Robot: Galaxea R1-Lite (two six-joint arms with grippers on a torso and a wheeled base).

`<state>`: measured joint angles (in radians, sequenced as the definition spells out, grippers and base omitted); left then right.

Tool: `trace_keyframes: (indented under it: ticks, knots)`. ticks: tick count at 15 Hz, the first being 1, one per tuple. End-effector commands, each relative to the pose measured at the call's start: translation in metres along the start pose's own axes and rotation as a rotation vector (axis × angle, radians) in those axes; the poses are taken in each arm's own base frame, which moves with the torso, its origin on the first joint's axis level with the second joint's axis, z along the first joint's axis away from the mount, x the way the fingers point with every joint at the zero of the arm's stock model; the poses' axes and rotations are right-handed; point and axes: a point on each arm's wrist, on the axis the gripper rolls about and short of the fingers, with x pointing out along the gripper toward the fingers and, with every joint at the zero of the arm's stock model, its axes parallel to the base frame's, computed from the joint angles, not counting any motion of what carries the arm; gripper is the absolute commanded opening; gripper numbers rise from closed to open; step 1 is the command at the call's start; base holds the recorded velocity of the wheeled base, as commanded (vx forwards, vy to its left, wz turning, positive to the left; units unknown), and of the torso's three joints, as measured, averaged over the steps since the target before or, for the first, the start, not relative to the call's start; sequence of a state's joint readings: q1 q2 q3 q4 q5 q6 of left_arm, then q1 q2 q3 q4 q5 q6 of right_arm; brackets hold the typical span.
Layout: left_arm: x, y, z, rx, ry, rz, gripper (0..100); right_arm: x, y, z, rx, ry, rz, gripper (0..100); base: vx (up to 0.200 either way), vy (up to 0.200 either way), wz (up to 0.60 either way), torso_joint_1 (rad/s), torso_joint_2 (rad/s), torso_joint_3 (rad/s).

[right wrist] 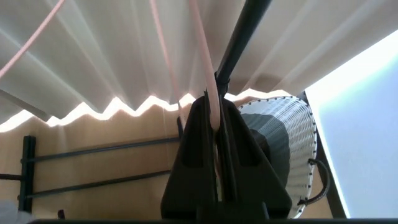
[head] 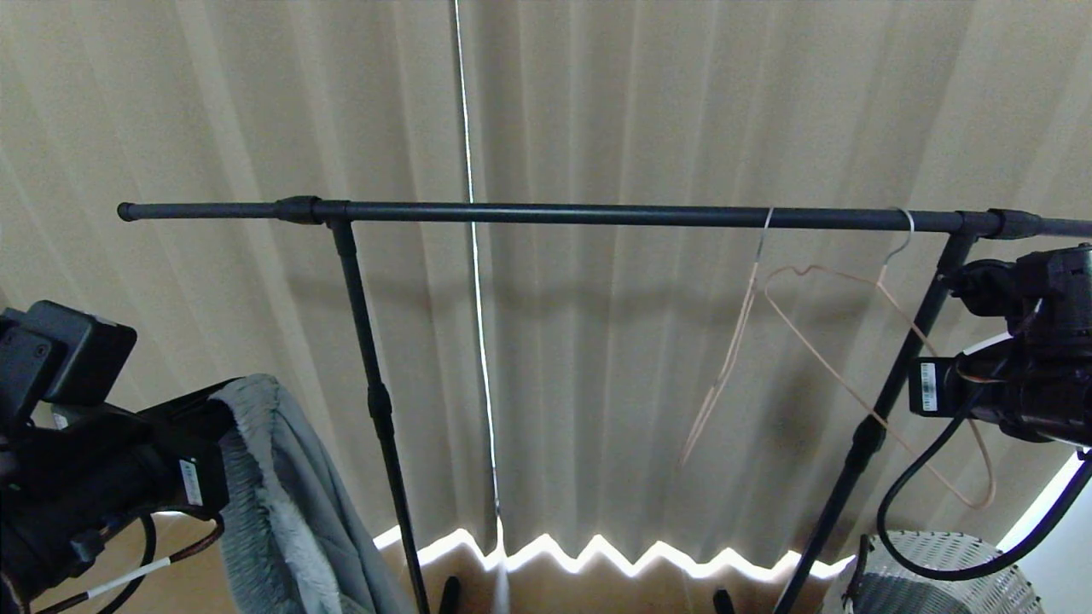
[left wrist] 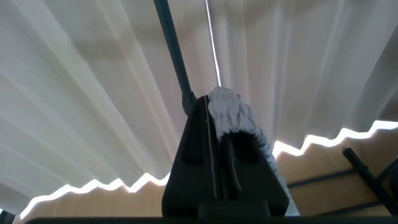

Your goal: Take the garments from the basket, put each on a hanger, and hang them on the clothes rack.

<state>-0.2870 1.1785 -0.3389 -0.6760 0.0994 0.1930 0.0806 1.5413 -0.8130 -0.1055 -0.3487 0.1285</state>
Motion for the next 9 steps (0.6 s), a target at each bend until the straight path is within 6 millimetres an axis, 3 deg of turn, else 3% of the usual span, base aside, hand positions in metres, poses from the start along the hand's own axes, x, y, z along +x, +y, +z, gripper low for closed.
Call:
trace_keyframes:
  ticks: [1, 4, 9]
  knots:
    - [0.0, 0.0, 0.0, 0.0, -0.001, 0.001, 0, -0.003, -0.001, 0.001, 0.005, -0.013, 0.004, 0, 0.0, 0.0, 0.0, 0.0, 0.0, 0.0]
    - [0.0, 0.0, -0.002, 0.002, 0.005, 0.0, 0, -0.008, -0.002, 0.005, 0.021, -0.039, 0.011, 0, 0.0, 0.0, 0.0, 0.0, 0.0, 0.0]
    - [-0.001, 0.0, -0.002, 0.004, 0.005, 0.0, 0, -0.032, -0.01, 0.009, 0.057, -0.152, 0.029, 0, 0.0, 0.0, 0.0, 0.0, 0.0, 0.0]
